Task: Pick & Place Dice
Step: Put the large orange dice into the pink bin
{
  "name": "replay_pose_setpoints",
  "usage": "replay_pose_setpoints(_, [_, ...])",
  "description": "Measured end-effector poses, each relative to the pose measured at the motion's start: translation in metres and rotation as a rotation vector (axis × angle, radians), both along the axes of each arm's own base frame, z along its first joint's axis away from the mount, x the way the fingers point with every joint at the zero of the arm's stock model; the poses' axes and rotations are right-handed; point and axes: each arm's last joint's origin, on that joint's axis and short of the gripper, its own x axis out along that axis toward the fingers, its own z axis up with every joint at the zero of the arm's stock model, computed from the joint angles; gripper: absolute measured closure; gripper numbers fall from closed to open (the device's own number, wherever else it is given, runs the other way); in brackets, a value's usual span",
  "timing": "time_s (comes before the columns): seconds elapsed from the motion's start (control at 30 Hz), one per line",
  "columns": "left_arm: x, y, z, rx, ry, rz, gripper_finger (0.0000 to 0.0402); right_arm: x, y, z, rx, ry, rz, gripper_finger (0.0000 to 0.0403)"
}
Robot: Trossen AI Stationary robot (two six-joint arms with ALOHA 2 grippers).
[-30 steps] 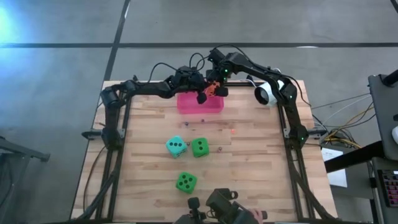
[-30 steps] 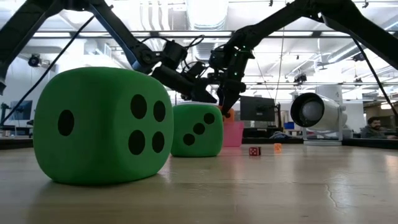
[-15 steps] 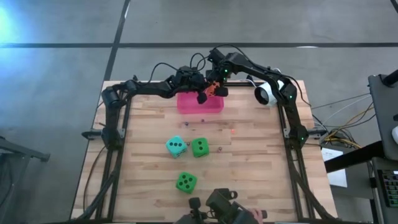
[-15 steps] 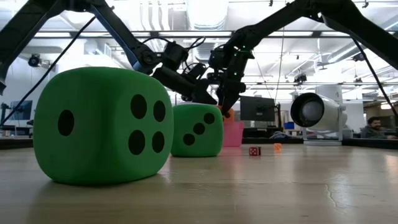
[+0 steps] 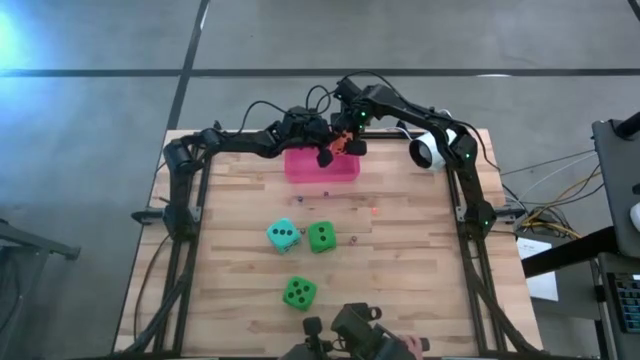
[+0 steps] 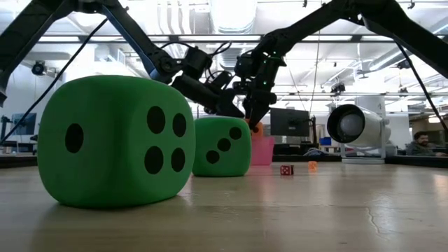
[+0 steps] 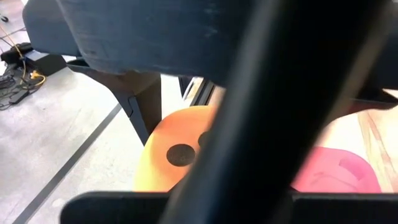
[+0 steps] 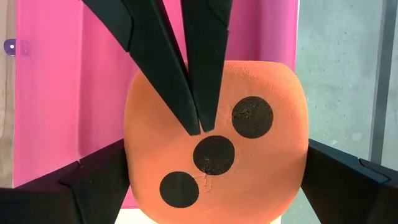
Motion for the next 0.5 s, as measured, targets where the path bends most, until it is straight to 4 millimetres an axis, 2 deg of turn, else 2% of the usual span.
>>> replay_pose_setpoints(0.5, [-0.0017,-0.0013,-0.0037,0.002,-0.005,0.0,0.04,0.0008,0.0001,-0.0004,-0.002,-0.003,0.001,0.0006])
